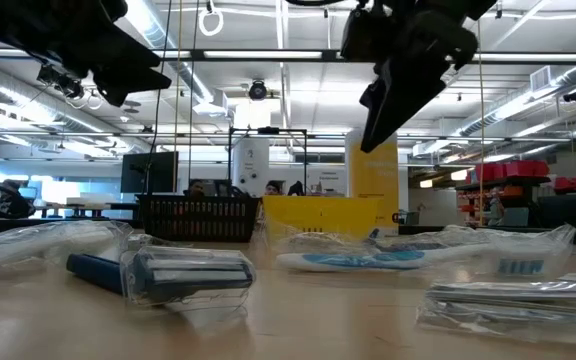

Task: Pick & Place Travel size toiletries
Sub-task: Put the silver nail cutter into the top yellow bin

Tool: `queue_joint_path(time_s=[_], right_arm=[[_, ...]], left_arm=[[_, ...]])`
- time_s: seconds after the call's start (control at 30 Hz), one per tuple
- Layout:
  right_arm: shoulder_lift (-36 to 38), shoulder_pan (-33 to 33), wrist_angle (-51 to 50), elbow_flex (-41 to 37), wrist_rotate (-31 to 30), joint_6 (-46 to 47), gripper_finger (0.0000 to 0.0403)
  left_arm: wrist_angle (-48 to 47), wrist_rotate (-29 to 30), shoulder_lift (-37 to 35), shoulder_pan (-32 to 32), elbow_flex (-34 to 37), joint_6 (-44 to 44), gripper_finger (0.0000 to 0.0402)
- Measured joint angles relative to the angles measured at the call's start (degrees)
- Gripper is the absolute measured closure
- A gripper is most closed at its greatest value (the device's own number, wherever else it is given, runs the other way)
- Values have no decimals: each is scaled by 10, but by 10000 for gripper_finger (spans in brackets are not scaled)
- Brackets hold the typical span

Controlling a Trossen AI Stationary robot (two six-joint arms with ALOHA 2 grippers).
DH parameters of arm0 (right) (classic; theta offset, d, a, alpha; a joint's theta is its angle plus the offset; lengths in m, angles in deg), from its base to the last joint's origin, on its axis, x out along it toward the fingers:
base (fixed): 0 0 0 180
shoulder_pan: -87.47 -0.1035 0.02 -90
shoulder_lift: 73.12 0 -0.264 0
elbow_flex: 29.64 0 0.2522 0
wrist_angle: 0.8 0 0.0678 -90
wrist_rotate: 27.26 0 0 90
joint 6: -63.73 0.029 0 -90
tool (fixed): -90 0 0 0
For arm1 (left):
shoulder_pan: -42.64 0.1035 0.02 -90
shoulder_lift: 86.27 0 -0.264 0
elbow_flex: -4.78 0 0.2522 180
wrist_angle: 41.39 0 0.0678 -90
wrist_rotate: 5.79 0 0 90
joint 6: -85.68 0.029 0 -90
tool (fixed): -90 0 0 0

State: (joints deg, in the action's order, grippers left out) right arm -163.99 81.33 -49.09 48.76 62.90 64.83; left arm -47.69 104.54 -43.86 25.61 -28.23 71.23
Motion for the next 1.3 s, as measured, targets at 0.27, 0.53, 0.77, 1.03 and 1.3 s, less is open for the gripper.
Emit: queue_joint_path(time_s=[0.27, 0.53, 0.77, 1.03, 1.3], right_arm=[[0, -34, 0, 0, 1, 37, 195], [-2, -59, 14, 0, 0, 101, 215], [-11, -83, 68, -2, 0, 111, 218], [-27, -90, 214, -61, -1, 145, 206], [-48, -92, 254, -103, -14, 152, 219]], left_arm=[[16, -6, 94, -33, 0, -59, 189], [129, -5, 181, -68, 0, -60, 189], [184, -5, 245, -94, 0, -59, 189], [233, -5, 294, -100, -15, -47, 189], [230, 0, 300, -100, -35, -18, 189]])
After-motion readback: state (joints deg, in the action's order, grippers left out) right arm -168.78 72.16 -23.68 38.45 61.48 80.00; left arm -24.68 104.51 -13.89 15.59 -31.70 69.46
